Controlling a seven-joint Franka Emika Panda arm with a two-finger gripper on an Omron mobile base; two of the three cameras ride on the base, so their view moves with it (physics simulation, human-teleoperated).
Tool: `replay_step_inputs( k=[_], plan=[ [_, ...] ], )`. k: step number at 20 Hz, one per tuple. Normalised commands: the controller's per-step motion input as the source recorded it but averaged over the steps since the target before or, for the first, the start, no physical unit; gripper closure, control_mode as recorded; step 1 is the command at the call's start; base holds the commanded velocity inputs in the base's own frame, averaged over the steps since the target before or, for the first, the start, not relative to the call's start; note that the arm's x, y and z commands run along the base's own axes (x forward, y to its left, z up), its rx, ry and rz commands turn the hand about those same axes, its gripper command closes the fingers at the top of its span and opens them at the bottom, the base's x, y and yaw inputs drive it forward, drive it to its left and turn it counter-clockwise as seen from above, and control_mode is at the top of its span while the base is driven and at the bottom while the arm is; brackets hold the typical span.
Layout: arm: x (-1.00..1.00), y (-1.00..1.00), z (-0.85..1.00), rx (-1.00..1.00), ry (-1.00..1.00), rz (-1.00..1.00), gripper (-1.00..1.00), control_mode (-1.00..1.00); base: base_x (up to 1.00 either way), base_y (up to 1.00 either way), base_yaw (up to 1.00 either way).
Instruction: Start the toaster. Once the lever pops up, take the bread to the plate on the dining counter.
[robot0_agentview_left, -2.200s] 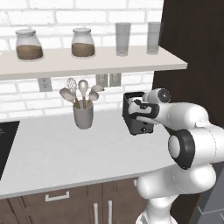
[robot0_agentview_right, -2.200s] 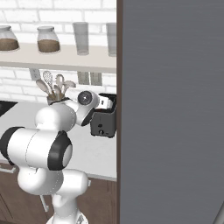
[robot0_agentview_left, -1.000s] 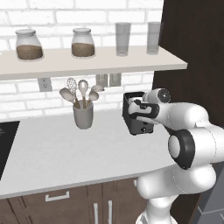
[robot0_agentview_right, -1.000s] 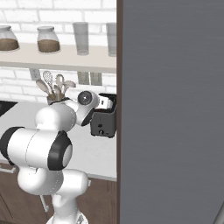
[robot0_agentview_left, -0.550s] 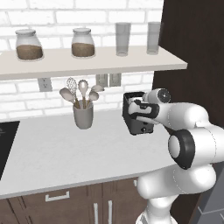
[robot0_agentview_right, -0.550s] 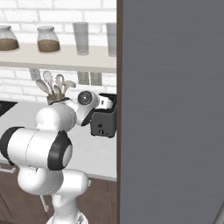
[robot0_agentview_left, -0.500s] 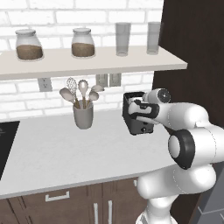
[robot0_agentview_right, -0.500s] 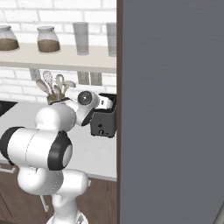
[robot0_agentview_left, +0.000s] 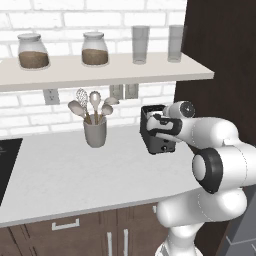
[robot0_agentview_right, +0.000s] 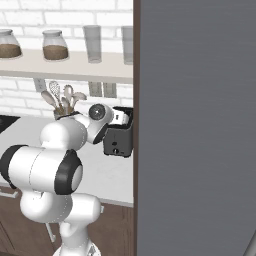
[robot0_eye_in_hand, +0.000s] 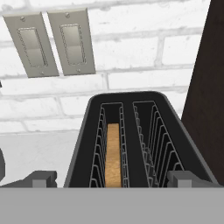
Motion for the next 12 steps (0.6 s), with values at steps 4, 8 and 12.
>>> replay_step_inputs(
  k=[4, 8, 12],
  plan=[
    [0.0, 0.0, 0.0, 0.0, 0.0, 0.0, -1.0, -1.0, 0.0, 0.0, 0.0],
    [0.0, 0.0, 0.0, 0.0, 0.0, 0.0, -1.0, -1.0, 0.0, 0.0, 0.0],
    [0.0, 0.0, 0.0, 0.0, 0.0, 0.0, -1.0, -1.0, 0.0, 0.0, 0.0]
  ],
)
